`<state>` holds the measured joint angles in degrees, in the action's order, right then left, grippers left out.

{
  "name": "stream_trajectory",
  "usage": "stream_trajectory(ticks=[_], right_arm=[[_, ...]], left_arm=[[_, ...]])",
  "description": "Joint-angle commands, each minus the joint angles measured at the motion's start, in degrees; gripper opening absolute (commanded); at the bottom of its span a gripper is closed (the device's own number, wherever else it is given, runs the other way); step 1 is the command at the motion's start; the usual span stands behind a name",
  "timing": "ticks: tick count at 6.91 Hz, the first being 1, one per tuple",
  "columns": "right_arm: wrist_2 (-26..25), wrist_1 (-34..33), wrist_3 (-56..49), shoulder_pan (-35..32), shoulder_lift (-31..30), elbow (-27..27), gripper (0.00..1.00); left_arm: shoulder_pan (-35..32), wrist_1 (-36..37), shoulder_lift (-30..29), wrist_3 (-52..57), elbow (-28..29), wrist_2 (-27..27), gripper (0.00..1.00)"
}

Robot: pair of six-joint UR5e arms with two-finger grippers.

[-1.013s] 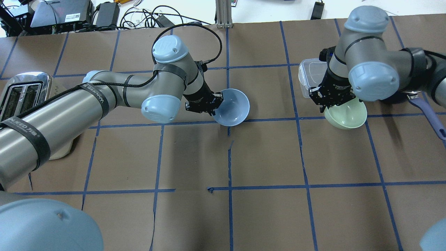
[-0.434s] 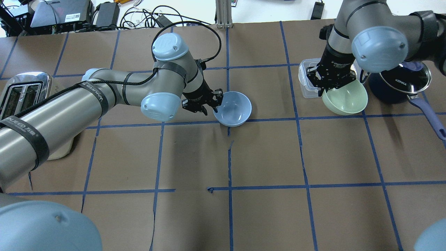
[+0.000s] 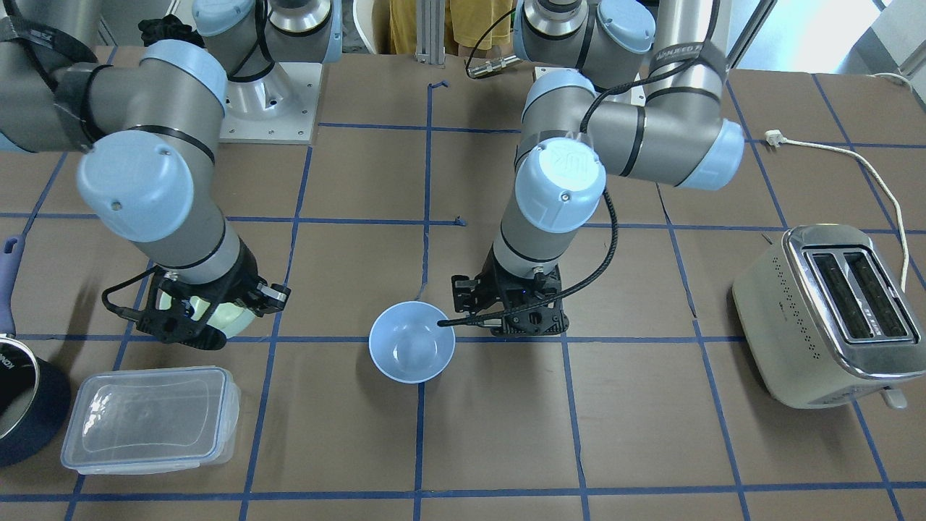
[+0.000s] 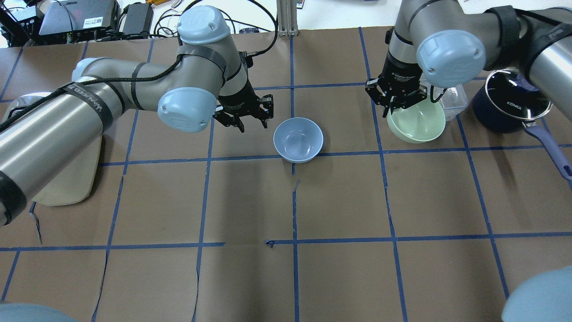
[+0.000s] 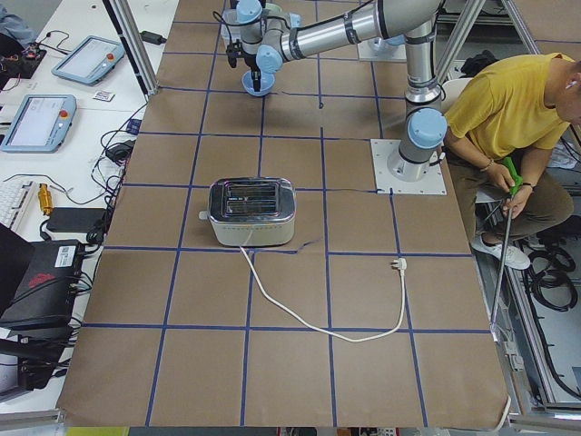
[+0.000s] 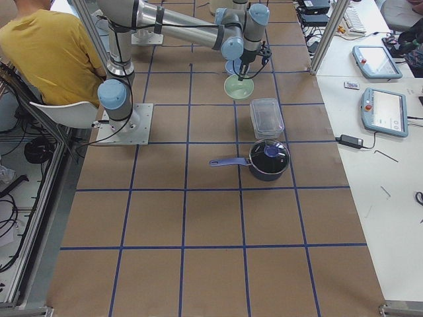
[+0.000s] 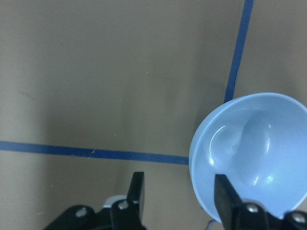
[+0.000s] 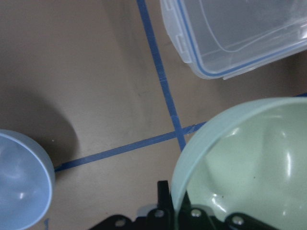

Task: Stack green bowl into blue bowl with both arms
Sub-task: 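Carry the green bowl over the blue bowl with right gripper while left withdraws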

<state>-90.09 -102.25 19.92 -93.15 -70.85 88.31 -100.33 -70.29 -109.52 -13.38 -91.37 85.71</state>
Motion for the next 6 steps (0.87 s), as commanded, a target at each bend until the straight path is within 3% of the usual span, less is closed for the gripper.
stream_trajectory(ticks=[1, 3, 4, 6], right_arm=[[-0.09, 0.3, 11.14, -6.75, 6.13, -6.89, 0.0], [0.09, 0.21, 22.21, -11.5, 10.98, -12.0, 0.0], [0.09, 0.13, 27.05, -14.22, 13.35, -14.81, 0.0], [0.09, 0.3, 31.29, -18.01, 17.4, -18.69, 0.0]], left_arm=[[6.25, -12.38, 6.31, 14.81, 4.01, 2.18, 0.69], [7.42, -15.47, 13.43, 17.77, 4.45, 8.39, 0.7], [7.77, -15.14, 16.42, 17.95, 4.97, 8.51, 0.84], [8.3, -15.31, 17.68, 17.69, 4.01, 8.16, 1.0]])
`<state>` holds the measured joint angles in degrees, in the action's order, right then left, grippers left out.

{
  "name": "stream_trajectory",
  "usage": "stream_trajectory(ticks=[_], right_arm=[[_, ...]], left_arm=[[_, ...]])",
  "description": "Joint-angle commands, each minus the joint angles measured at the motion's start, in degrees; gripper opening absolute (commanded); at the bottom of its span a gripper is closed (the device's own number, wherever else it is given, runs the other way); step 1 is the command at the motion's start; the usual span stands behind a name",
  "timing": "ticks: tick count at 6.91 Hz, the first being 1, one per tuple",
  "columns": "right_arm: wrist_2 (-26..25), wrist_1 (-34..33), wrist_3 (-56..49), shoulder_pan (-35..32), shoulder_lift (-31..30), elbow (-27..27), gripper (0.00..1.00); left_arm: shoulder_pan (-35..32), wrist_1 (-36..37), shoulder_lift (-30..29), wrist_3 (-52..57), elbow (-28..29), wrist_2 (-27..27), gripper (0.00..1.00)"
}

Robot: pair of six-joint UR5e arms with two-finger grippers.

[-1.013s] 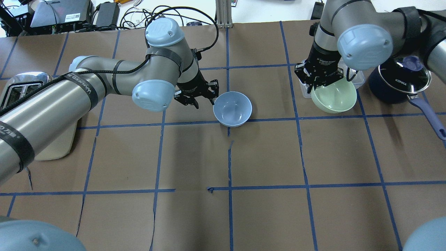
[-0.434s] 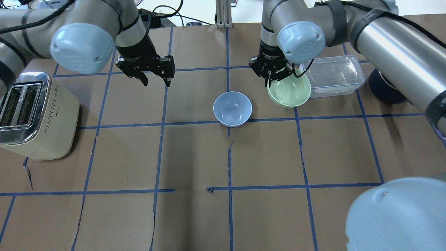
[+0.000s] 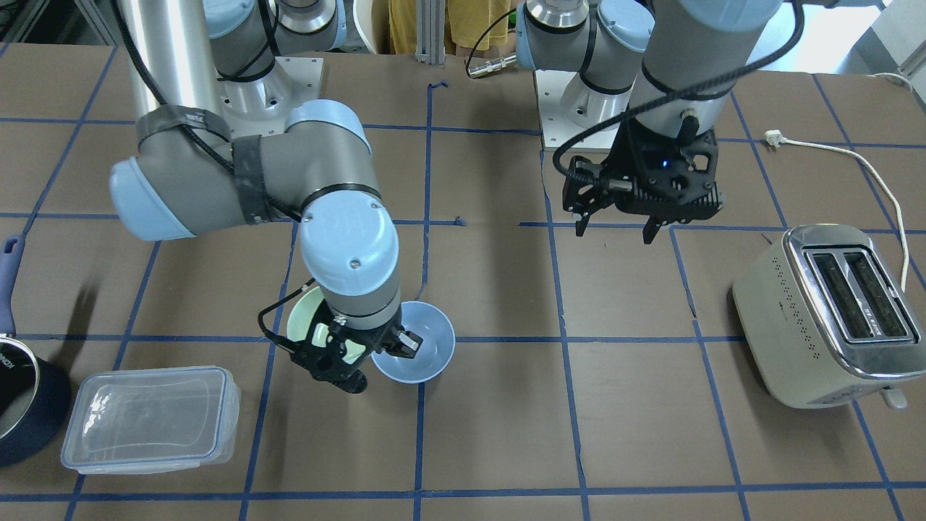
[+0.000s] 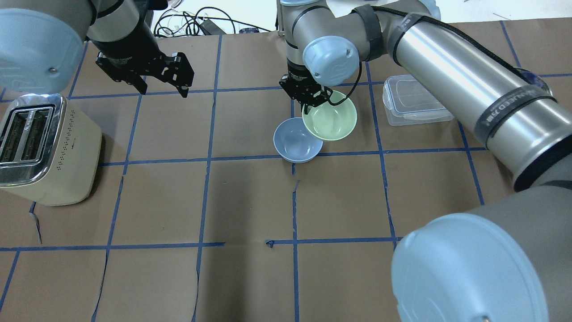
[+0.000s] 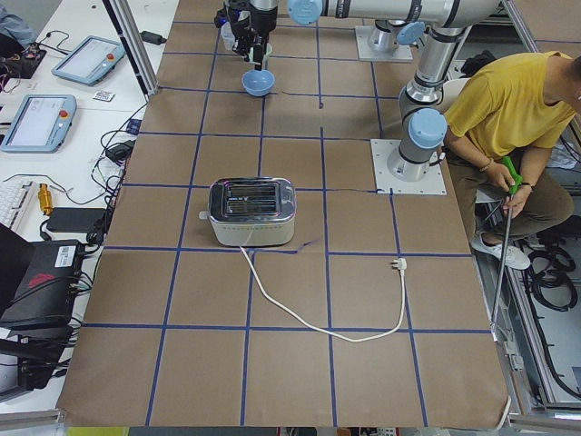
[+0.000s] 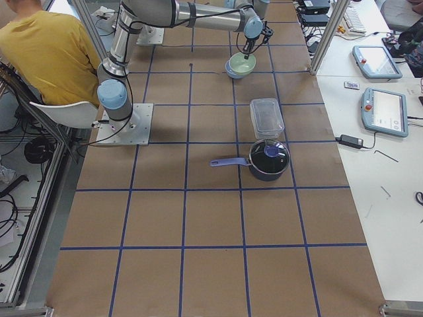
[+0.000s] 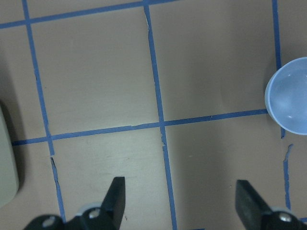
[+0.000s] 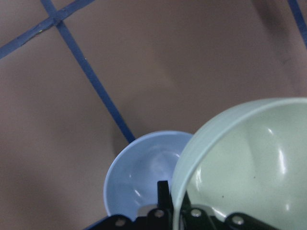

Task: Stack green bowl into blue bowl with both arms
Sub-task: 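Carry the green bowl over the blue bowl with right gripper while left withdraws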

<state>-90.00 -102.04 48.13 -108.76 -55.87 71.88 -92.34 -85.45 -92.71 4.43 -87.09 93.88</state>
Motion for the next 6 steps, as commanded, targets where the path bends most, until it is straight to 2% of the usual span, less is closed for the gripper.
stream_trajectory(ticks=[1, 4, 5, 6], right_arm=[[0.0, 0.09, 4.76, -3.81, 3.57, -2.44, 0.0], [-0.09, -0.08, 5.13, -4.88, 4.81, -2.44, 0.0], [-0.26, -0.7, 3.22, -4.79, 5.07, -2.44, 0.72], [-0.87, -1.83, 0.07, -4.79, 5.07, -2.27, 0.98]], left_arm=[[0.49, -0.32, 0.69, -0.47, -0.45, -0.01, 1.0], [1.98, -0.41, 0.51, -0.47, -0.53, 0.07, 1.0], [1.9, -0.33, 0.51, -0.47, -0.54, -0.1, 1.0], [1.99, -0.33, 0.34, -0.12, -0.45, -0.36, 1.0]])
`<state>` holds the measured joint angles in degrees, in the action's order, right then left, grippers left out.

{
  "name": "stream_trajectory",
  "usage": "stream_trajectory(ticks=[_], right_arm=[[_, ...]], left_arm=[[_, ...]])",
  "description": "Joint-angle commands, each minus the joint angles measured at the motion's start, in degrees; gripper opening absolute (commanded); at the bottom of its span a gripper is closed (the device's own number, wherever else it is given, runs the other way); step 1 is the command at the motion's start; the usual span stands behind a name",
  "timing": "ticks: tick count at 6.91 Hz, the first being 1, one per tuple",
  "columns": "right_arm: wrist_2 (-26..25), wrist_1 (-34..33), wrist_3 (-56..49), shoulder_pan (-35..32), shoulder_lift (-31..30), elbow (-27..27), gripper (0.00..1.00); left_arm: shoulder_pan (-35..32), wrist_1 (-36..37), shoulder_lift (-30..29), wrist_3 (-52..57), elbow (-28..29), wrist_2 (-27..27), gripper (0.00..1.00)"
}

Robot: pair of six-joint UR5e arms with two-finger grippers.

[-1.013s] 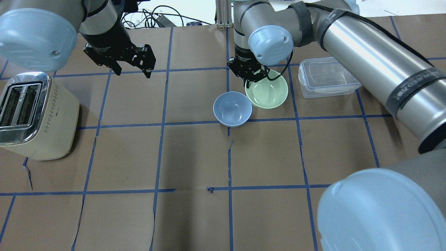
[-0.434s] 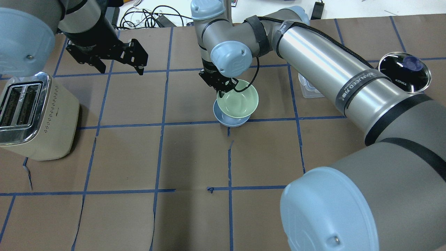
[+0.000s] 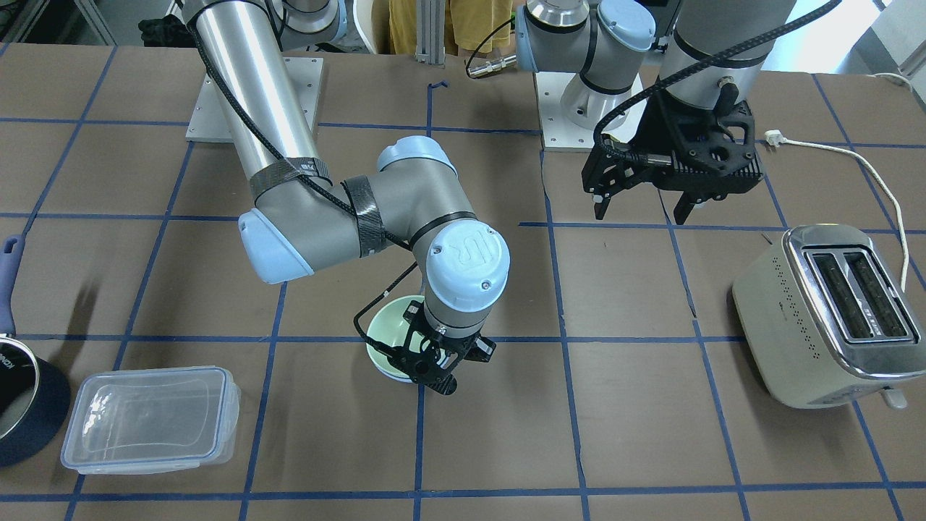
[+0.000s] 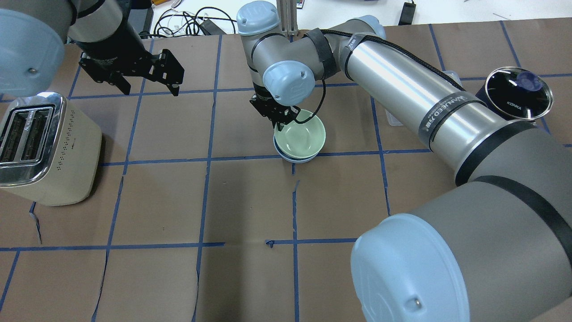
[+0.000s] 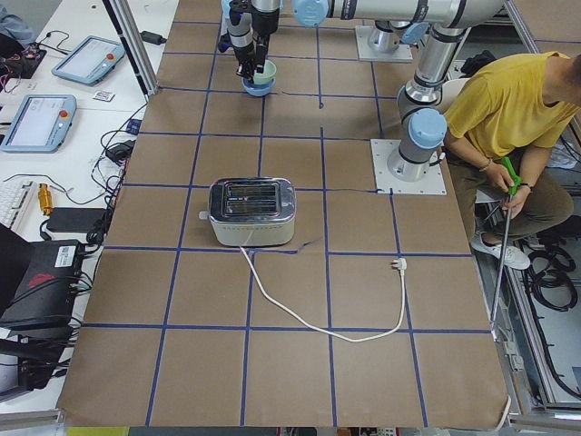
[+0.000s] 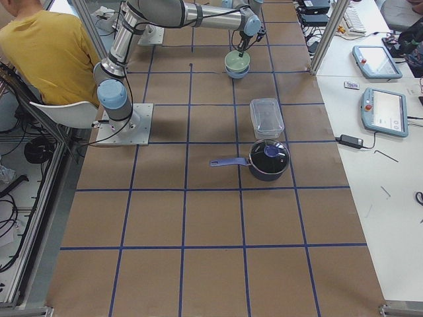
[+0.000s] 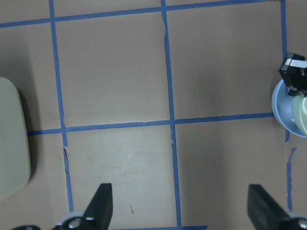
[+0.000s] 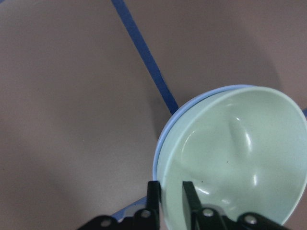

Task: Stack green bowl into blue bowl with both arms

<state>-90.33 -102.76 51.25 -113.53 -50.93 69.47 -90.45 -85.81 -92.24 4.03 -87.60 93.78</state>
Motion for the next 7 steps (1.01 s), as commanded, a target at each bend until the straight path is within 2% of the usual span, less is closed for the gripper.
stream_trajectory(ticks=[1, 3, 4, 5, 7], right_arm=[[-0.73, -1.13, -3.69, 0.07, 0.05, -0.04, 1.0], [-0.56, -0.34, -7.1, 2.6, -2.13, -2.92, 1.0], [-0.03, 1.67, -12.96, 7.14, -4.76, -2.94, 1.0], [0.32, 6.04, -19.63, 11.62, -8.88, -2.51, 1.0], [-0.03, 12.37, -31.86, 15.52, -16.09, -0.23, 1.0]], left_arm=[[0.18, 0.11, -0.22, 0.36, 0.14, -0.18, 1.0], [0.1, 0.2, -0.14, 0.45, 0.14, -0.27, 1.0], [0.01, 0.2, -0.14, 0.36, 0.15, -0.18, 1.0], [0.01, 0.2, -0.05, 0.36, -0.03, -0.18, 1.0], [0.01, 0.2, -0.05, 0.28, -0.03, -0.18, 1.0]])
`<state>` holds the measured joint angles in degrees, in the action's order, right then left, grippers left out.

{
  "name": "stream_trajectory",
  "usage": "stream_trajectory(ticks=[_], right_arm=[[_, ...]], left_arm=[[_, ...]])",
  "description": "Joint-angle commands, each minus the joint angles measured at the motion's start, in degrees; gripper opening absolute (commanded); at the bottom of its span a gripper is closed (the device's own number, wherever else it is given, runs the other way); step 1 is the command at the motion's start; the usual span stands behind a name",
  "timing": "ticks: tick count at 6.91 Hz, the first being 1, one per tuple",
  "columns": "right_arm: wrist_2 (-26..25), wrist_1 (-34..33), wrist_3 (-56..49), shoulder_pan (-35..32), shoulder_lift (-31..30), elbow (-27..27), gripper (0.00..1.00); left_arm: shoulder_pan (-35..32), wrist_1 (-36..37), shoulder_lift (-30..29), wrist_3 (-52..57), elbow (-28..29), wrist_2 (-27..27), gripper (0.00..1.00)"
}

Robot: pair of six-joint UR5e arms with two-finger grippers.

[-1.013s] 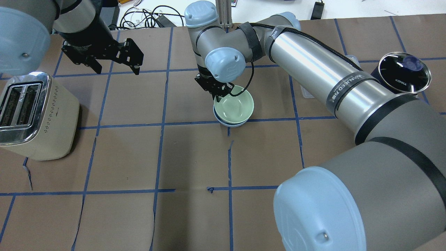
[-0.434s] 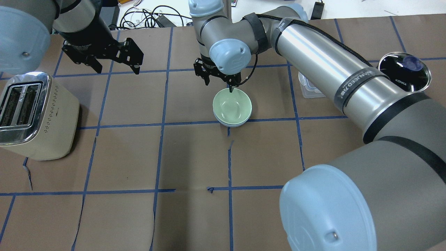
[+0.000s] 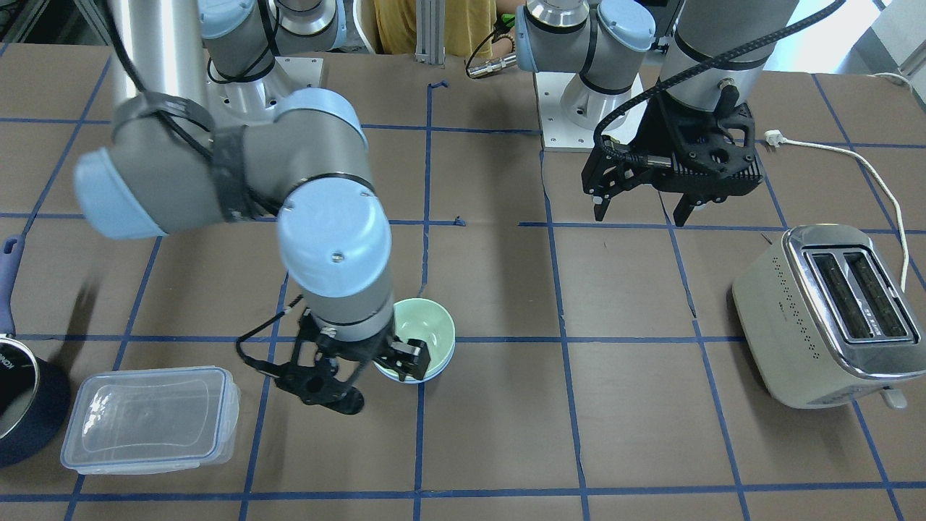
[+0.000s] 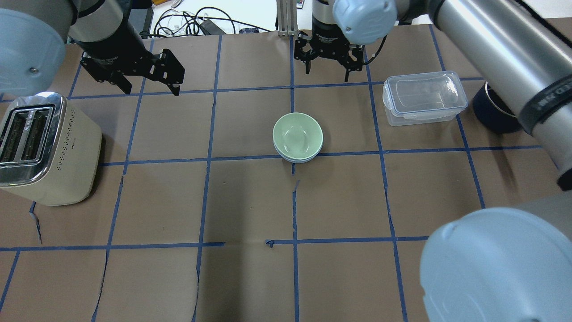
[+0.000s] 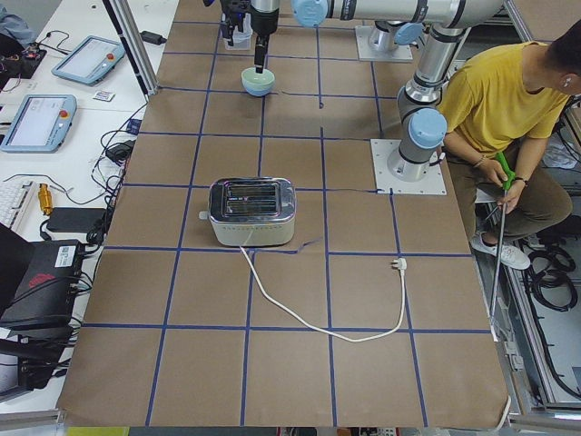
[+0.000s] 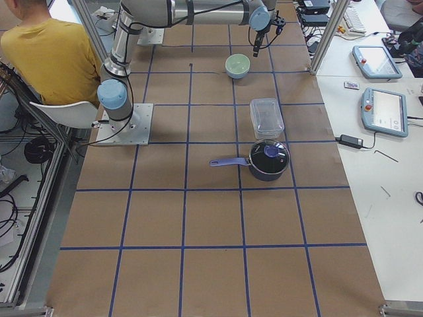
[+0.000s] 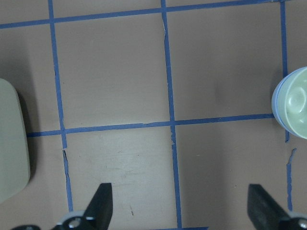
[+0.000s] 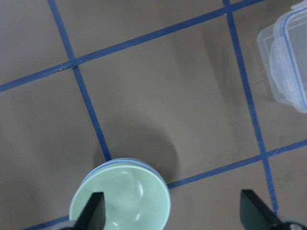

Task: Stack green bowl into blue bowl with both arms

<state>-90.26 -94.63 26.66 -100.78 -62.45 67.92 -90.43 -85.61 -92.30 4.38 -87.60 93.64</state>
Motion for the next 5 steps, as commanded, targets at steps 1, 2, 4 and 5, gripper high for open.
stream_trajectory(ticks=[1, 2, 4, 5], right_arm=[[-0.01, 6.45, -13.24, 5.13, -9.4, 3.86, 1.0], [-0.01, 6.74, -17.12, 7.07, -14.15, 7.97, 1.0], [-0.01, 5.69, -17.69, 7.79, -20.41, 17.55, 1.0], [-0.09, 5.16, -19.0, 7.88, -22.09, 18.99, 1.0]], left_arm=[[-0.01, 0.0, 0.01, -0.33, -0.03, -0.03, 1.0], [-0.01, -0.17, -0.16, -0.94, 0.32, 0.14, 1.0], [-0.1, -2.98, -0.78, -9.9, 1.11, 0.15, 1.0], [-0.1, -2.99, -0.78, -10.17, 1.03, 0.06, 1.0]])
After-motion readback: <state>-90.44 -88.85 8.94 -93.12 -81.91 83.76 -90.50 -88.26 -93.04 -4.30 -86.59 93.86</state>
